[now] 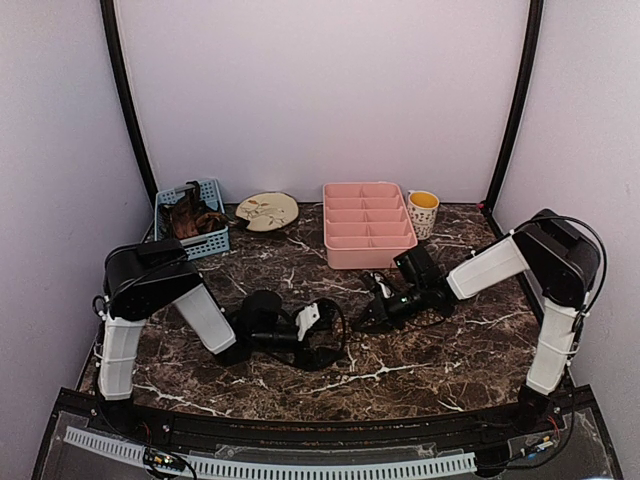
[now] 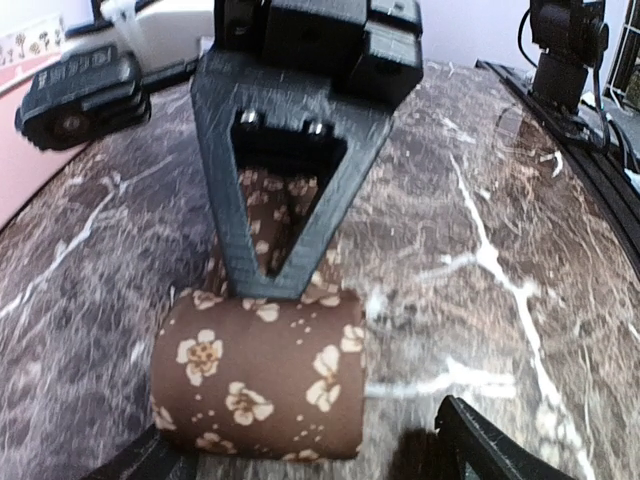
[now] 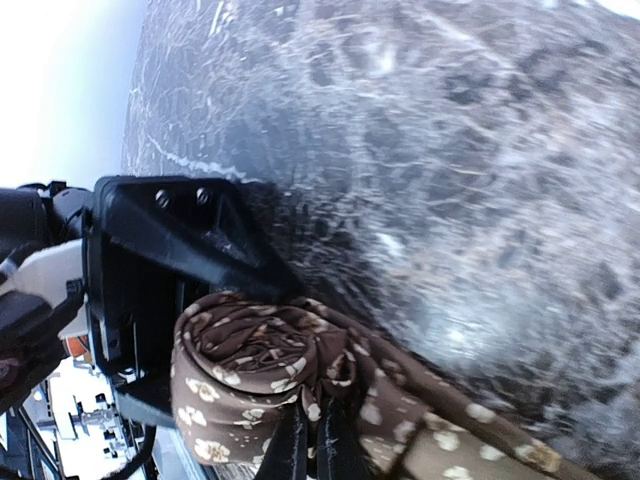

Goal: Roll the ties
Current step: Roll the tie at the center of the board.

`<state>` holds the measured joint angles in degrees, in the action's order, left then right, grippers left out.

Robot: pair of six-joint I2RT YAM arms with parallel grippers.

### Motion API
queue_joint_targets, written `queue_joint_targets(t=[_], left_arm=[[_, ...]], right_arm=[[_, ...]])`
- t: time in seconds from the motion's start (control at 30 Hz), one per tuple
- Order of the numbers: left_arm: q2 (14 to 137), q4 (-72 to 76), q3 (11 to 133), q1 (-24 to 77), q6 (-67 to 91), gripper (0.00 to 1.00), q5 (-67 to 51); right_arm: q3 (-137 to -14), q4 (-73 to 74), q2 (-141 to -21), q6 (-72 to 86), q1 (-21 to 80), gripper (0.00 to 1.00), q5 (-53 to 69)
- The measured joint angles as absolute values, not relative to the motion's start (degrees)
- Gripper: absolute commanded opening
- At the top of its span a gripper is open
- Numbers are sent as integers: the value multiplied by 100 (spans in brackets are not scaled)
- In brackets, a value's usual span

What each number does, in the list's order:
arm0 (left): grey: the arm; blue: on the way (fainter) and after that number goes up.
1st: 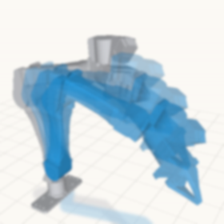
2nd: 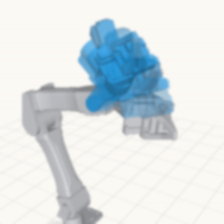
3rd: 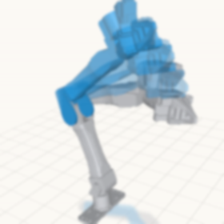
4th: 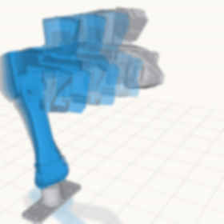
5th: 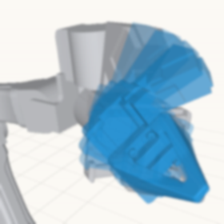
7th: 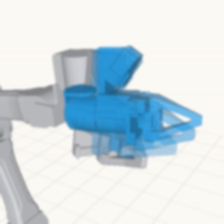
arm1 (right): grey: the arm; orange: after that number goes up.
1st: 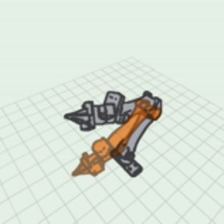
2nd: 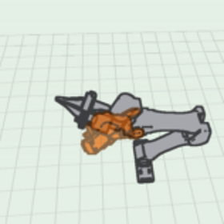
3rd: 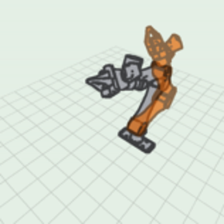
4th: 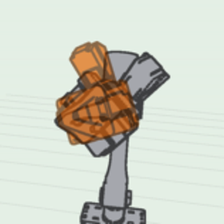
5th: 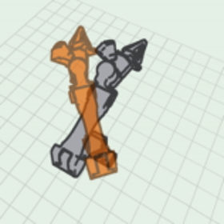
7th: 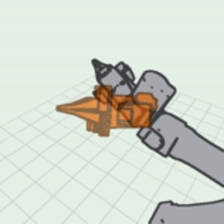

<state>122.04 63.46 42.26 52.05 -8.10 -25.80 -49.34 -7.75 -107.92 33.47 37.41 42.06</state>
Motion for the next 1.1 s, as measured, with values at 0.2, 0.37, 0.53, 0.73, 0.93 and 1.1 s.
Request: queue_joint_targets(t=[0.2, 0.37, 0.53, 0.73, 0.93, 1.1], left_arm=[[12707, 6886, 4685, 5306, -652, 76, -2526], [12962, 6895, 5098, 5315, -633, 53, -2506], [12986, 6847, 5159, 5308, -615, 27, -2499], [12923, 7129, 4845, 5310, -613, 19, -2655], [12816, 7299, 4550, 5297, -646, 20, -2777], [12720, 7244, 4462, 5288, -622, 20, -2757]], right_arm=[[-4797, -915, -10831, 3378, 3583, 0, 4241], [-4790, -982, -10868, 3439, 3548, 0, 4307], [-4783, -963, -10840, 3437, 3548, 16, 4307], [-4646, -622, -10318, 3470, 3540, 27, 4143], [-4797, -224, -10084, 3315, 3472, 25, 3839], [-4799, 12, -10326, 3197, 3485, 22, 3708]])
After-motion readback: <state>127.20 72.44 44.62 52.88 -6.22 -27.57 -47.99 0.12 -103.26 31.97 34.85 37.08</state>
